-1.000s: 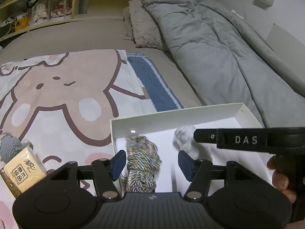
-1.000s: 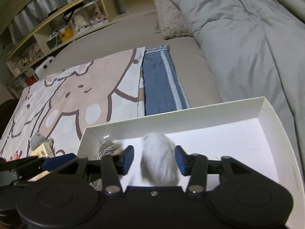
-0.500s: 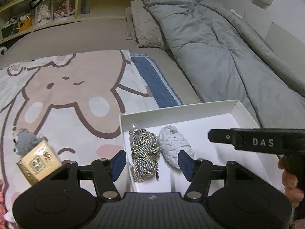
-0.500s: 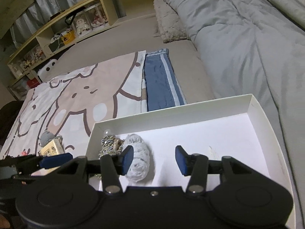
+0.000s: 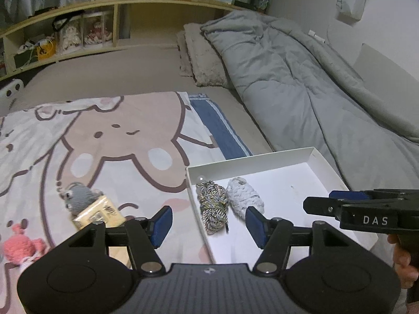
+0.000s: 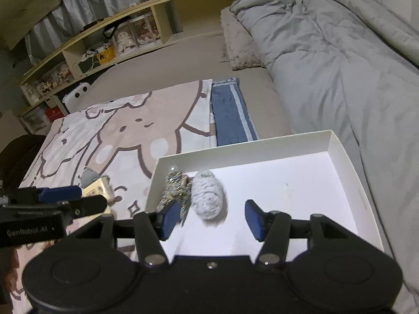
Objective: Organize objects
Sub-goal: 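Open both tools and withdraw them from the white box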
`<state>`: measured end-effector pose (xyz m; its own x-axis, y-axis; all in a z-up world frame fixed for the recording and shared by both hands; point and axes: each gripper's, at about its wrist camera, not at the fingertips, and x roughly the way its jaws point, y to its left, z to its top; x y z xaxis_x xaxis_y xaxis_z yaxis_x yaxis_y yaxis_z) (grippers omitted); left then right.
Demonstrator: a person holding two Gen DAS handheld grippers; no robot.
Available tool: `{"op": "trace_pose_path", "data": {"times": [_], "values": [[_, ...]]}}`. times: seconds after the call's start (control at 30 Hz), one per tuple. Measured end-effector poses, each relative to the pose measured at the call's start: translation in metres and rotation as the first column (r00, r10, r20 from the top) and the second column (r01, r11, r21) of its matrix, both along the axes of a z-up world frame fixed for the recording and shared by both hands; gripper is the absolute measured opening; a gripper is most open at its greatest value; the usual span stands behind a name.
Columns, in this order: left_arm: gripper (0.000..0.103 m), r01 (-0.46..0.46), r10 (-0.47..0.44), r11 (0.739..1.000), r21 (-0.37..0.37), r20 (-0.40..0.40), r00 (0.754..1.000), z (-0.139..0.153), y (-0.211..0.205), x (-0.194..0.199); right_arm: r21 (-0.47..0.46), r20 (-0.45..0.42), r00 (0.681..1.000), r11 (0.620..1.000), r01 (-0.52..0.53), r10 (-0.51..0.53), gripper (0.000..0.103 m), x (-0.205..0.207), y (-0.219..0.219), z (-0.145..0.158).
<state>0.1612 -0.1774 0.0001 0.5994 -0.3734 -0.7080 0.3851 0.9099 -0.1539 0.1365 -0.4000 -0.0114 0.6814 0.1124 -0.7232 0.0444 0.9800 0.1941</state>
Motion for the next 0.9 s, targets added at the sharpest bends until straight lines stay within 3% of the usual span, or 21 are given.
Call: {"op": "trace_pose_path", "data": {"times": [0.23, 0.57, 0.77, 0.9], "values": [[0.068, -0.01, 0.01, 1.0, 0.004, 0.019, 1.0, 0.015, 0.033, -0.03, -0.007, 0.015, 1.0, 1.0, -0.026, 0.026, 0.06, -0.029, 0.027, 0.013], [0.089, -0.029, 0.028, 0.999, 0.018, 0.047, 0.998, 0.024, 0.072, -0.065, -0.002, 0.032, 0.999, 0.999, -0.044, 0.044, 0.067, -0.064, 0.065, 0.021], [0.102, -0.059, 0.057, 0.998, 0.03, 0.069, 0.996, 0.023, 0.092, -0.081, -0.019, 0.045, 0.998, 0.999, -0.046, 0.047, 0.08, -0.081, 0.084, 0.02], [0.103, -0.074, 0.07, 0.996, 0.049, 0.079, 0.994, 0.019, 0.103, -0.088, -0.038, 0.055, 0.998, 0.999, -0.027, 0.029, 0.09, -0.09, 0.095, 0.018]]}}
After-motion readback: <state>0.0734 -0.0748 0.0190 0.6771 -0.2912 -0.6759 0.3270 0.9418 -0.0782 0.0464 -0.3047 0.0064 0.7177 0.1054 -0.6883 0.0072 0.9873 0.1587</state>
